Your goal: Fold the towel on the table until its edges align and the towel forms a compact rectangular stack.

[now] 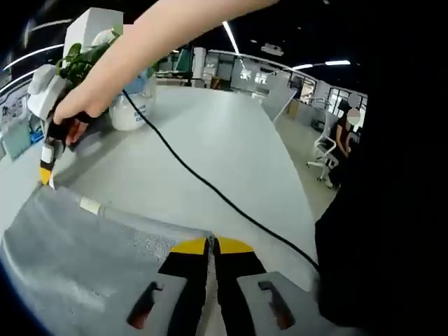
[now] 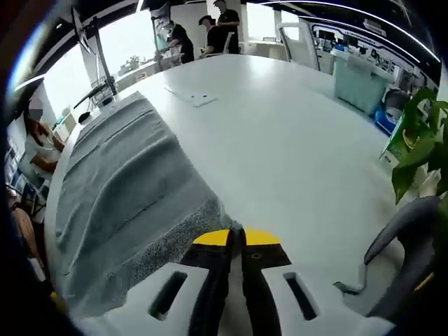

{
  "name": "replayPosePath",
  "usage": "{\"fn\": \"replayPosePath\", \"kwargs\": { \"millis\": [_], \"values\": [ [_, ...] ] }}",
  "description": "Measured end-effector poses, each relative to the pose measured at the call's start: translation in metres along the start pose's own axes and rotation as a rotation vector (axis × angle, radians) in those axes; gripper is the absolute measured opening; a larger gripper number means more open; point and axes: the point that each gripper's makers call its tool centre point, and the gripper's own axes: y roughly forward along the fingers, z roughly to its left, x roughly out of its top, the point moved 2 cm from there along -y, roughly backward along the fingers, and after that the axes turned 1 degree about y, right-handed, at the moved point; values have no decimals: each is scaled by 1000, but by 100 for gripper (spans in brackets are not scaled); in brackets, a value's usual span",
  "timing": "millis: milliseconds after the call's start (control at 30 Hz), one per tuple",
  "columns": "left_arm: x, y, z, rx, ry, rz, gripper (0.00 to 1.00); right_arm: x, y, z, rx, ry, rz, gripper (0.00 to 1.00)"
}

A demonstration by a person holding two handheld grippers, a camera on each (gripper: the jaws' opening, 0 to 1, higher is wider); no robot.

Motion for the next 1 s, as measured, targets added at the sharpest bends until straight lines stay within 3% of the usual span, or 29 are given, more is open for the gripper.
{"fn": "replayPosePath", "kwargs": {
  "millis": [133, 300, 533, 600, 800, 933, 1000],
  "values": [
    [12, -3, -3, -8, 17, -11, 3, 8, -12, -1, -1, 121, -89, 2],
    [27, -6, -10, -22, 37, -34, 3, 9, -29, -3, -7, 177, -142, 2],
    [50, -12, -21, -37, 49, -89, 3, 19, -64, -4, -27, 271, -282, 1],
    [55, -13, -25, -45, 48, -99, 3, 18, -73, -3, -22, 280, -296, 1],
    [90, -20, -33, -85, -38, -220, 3, 18, -97, -11, -61, 312, -361, 1],
    [101, -25, -36, -69, -16, -236, 3, 20, -113, -20, -67, 408, -425, 1],
    [105, -28, -37, -62, -28, -253, 3, 21, -120, -22, -79, 416, -447, 1]
  ]
}}
